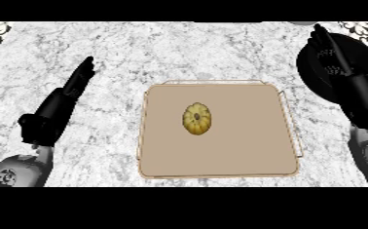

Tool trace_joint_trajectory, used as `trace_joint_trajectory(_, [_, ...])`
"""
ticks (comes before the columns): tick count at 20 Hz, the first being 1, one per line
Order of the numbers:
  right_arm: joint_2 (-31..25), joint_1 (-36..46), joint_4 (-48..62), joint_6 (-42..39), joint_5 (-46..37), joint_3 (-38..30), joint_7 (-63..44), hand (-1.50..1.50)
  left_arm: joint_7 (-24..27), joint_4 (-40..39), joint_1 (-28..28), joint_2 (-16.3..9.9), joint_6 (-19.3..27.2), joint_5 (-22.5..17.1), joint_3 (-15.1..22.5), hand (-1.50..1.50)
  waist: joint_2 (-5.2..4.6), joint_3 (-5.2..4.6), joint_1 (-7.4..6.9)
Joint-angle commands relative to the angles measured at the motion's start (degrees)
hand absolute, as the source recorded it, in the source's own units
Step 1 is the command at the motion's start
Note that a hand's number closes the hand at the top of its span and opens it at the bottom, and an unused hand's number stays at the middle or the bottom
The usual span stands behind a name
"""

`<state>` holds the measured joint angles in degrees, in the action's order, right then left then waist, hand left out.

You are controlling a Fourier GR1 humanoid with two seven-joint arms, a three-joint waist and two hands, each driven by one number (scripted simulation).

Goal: Pick the squash from the tray and place it in the pot

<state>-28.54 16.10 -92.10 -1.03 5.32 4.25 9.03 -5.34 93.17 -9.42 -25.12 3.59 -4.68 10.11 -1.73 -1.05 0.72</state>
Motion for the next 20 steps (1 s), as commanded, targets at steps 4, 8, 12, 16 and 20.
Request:
trace_joint_trajectory(4, [0.9,12.0,5.1,-17.5,12.3,5.0,-6.5,1.5,2.3,-1.5,-5.3,6.4,4.9,-3.3,-4.4,0.0,0.87,0.89,-4.28])
trace_joint_trajectory(8, [-11.4,18.8,11.2,-15.7,-6.7,5.7,-4.8,1.5,2.3,-2.1,-6.3,9.1,6.1,-6.8,-6.7,0.0,0.22,0.78,-5.3])
trace_joint_trajectory(12, [-5.9,22.2,22.2,-23.2,-7.3,9.8,10.9,-1.5,2.4,-5.9,-8.7,9.9,7.2,-7.3,-9.3,0.0,0.89,1.09,-2.84])
trace_joint_trajectory(16, [-5.9,24.3,26.9,-26.7,-11.4,11.4,21.3,-1.5,5.3,-4.7,-3.7,10.2,5.5,-7.9,-9.8,0.0,1.31,1.07,-2.4])
trace_joint_trajectory(20, [-6.3,27.5,22.1,-27.5,-17.3,15.4,15.3,-1.5,3.0,-4.6,-5.8,8.9,4.9,-8.4,-11.2,0.0,1.72,1.02,-1.36])
